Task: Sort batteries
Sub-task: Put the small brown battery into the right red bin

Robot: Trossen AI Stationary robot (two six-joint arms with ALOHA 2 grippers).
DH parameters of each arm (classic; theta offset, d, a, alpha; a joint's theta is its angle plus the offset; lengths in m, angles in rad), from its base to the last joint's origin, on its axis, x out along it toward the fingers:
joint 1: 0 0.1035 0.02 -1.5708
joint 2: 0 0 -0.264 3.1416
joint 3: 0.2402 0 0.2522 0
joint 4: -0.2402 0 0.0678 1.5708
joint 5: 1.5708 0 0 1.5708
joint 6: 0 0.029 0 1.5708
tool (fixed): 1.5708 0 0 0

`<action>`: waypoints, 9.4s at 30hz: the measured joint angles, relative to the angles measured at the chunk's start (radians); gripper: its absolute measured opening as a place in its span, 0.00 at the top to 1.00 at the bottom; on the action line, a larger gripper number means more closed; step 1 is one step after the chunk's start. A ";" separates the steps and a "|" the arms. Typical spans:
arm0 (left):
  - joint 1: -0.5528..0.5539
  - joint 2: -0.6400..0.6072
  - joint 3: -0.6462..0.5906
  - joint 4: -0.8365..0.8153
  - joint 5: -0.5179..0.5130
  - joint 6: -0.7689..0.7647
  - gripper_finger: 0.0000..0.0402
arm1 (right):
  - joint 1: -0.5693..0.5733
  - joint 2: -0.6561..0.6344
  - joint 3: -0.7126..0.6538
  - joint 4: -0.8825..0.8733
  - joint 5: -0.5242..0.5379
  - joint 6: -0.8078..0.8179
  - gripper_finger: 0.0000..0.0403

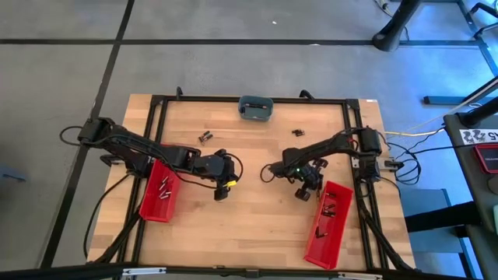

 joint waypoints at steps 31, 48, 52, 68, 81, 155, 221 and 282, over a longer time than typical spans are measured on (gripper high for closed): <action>0.000 -0.001 0.000 0.000 0.000 -0.035 1.00 | 0.152 -0.083 0.045 0.244 -0.044 0.199 0.64; 0.000 -0.001 -0.001 0.000 0.000 -0.027 1.00 | 0.216 -0.031 0.022 0.404 -0.054 0.392 0.67; 0.000 -0.001 -0.001 0.000 0.000 -0.030 1.00 | 0.221 -0.030 0.022 0.403 -0.053 0.416 0.66; 0.000 -0.001 -0.001 0.000 0.000 -0.053 1.00 | 0.250 -0.026 0.043 0.412 -0.032 0.277 0.95; -0.003 -0.001 -0.001 -0.023 0.000 -0.060 1.00 | 0.567 -0.445 0.201 0.293 0.223 0.283 0.97; 0.261 -0.001 -0.001 0.029 0.105 -0.248 1.00 | -0.587 -0.705 -0.254 0.552 0.205 -0.662 0.57; 0.385 -0.001 -0.001 0.030 0.105 -0.269 1.00 | -0.649 -0.271 -0.251 0.667 0.268 -1.052 0.96; 0.285 -0.001 0.000 0.030 0.230 -0.085 1.00 | 0.530 -0.857 -0.556 0.551 0.236 1.145 0.96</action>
